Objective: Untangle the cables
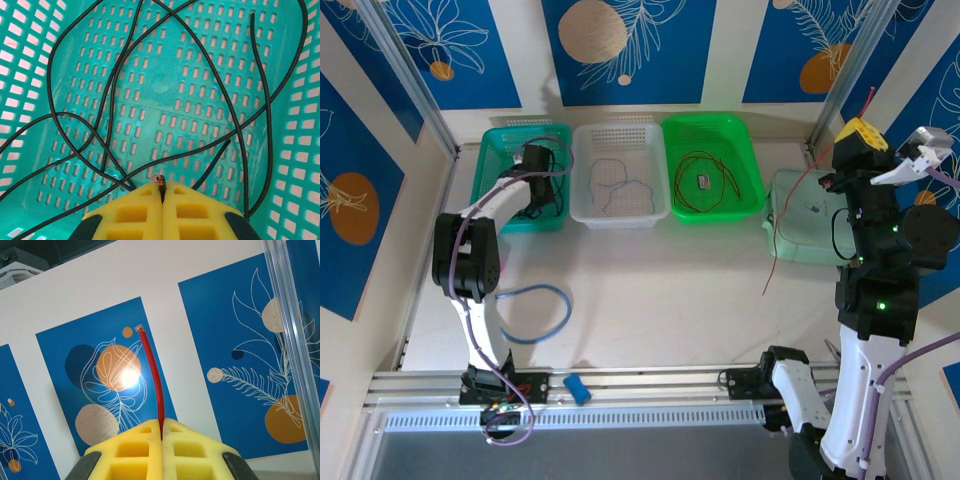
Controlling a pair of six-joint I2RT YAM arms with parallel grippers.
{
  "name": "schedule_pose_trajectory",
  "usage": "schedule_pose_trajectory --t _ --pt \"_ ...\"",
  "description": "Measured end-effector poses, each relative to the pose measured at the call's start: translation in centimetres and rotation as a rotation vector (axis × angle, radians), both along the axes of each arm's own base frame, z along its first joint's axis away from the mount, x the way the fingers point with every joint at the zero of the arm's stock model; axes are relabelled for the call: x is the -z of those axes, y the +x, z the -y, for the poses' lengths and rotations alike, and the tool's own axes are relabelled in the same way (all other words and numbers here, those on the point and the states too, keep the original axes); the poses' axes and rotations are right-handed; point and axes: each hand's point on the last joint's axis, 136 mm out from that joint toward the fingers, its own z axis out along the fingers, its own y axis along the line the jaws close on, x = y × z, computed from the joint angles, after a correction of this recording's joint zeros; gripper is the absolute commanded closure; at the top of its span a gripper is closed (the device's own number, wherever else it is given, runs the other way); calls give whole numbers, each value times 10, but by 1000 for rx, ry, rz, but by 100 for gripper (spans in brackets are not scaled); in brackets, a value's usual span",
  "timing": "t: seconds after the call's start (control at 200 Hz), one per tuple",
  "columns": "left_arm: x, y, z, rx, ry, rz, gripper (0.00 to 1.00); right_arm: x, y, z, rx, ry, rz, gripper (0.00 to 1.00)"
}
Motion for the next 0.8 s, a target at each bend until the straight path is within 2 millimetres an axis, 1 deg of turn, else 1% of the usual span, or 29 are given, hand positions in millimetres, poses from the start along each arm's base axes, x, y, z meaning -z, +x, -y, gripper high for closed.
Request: schedule_pose_trajectory --t 0.05,0.085,0.105,0.12,0.13,0.16,0.175,0.195,0.215,0.3,0.39,0.535,0.65,0.795 --pt "0 0 1 -2 -11 0 100 0 0 -1 -2 -1 0 100" --pt "1 0 1 -2 -15 -2 95 0 0 -1 -1 -3 1 100" --pt "1 -1 1 -3 -18 -4 90 0 0 -1 -2 -3 1 100" --pt "1 -1 0 -4 -18 -5 86 0 0 -1 -2 -3 0 100" --pt "2 -1 0 -6 -19 -6 79 0 0 -1 -2 -3 0 100" --pt "1 -2 0 -7 -18 -7 52 0 0 -1 -2 -3 0 100" --pt "1 -2 0 -10 -20 -7 44 0 0 -1 -2 -3 0 100" --pt "1 -2 0 -9 -19 -7 37 0 0 -1 -2 -3 0 100" --pt "1 -2 0 -14 -22 -4 33 0 0 -1 -2 -3 0 100" --pt "-7 -2 -1 -25 -30 16 21 0 0 -1 -2 -3 1 100" --pt "-25 -4 -2 -29 -31 53 18 0 0 -1 -2 -3 1 100" --pt "-69 -3 -4 -36 -39 158 17 0 0 -1 -3 -3 1 100" --pt "-96 -5 -4 -33 -48 222 16 0 1 -2 -13 3 0 100" --pt "-128 -12 5 -10 -64 295 16 0 10 -4 -42 24 -9 100"
